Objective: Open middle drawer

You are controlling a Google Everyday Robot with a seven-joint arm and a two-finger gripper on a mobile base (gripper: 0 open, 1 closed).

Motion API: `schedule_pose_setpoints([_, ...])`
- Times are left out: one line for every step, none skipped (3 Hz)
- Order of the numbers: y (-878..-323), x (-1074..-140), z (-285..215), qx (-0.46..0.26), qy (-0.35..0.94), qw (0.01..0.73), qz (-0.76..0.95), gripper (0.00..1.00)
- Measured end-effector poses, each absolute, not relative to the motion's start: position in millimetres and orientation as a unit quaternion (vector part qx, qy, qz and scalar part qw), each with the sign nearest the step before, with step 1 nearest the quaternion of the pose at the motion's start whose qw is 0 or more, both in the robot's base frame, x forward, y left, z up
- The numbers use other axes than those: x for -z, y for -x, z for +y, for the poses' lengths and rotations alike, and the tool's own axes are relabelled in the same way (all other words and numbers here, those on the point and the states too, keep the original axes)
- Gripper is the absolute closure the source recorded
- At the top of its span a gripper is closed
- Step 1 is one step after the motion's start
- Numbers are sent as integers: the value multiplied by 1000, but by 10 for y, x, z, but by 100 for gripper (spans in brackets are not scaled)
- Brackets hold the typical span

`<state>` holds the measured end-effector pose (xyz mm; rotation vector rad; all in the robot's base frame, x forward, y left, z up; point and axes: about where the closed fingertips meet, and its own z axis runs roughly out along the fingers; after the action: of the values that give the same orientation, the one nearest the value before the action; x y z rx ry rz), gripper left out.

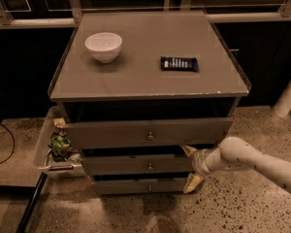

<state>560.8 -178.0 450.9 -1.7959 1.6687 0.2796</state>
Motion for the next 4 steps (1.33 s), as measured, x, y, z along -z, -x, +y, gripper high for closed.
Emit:
schedule_pose_setpoints([-5753, -4443, -1773, -93, 709, 331, 616, 0])
schedule_pose_setpoints([-5753, -4442, -1773, -93, 709, 331, 616, 0])
schedule_pose_setpoints([-5755, -4239, -1850, -99, 707, 330, 618, 0])
schedule_pose_setpoints([-5776, -4017, -1928, -111, 715, 324, 610, 0])
